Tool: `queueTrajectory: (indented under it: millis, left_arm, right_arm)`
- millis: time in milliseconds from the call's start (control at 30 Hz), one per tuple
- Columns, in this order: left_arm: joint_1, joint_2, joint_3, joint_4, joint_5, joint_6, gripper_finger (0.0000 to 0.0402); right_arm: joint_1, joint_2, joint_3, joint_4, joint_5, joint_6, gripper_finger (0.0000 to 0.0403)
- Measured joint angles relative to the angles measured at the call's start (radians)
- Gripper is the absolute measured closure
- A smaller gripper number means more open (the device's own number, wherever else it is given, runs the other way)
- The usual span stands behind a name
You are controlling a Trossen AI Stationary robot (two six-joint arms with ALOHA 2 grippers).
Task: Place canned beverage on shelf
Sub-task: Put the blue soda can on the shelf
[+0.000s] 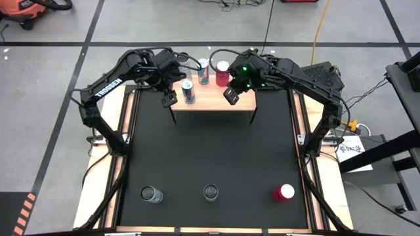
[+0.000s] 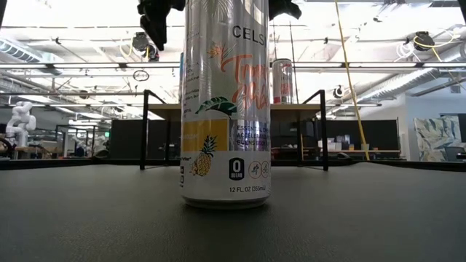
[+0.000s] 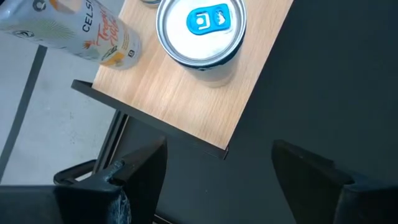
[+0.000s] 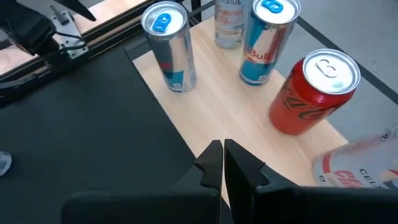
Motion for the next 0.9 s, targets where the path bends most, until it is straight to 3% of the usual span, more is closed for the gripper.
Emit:
queueTrajectory:
  millis: [233, 467, 667, 900]
  left_arm:
    - [0.002, 0.0, -0.004, 0.004, 0.002, 0.017, 0.0118]
    - [0.0, 0.0, -0.093, 0.025, 0.006, 0.045, 0.0121]
    - [0.0, 0.001, -0.175, 0.066, 0.014, 0.099, 0.0146]
    - [0.015, 0.001, -0.176, 0.131, 0.014, 0.133, 0.0178]
  right_arm:
    - [-0.001, 0.0, 0.0, -0.014, 0.0, 0.001, 0.0403]
    - [0.0, 0.0, 0.0, -0.043, 0.002, 0.028, 0.0403]
    - [-0.001, 0.001, 0.0, -0.071, 0.002, 0.028, 0.0403]
    - [0.0, 0.001, 0.0, -0.074, 0.003, 0.028, 0.0403]
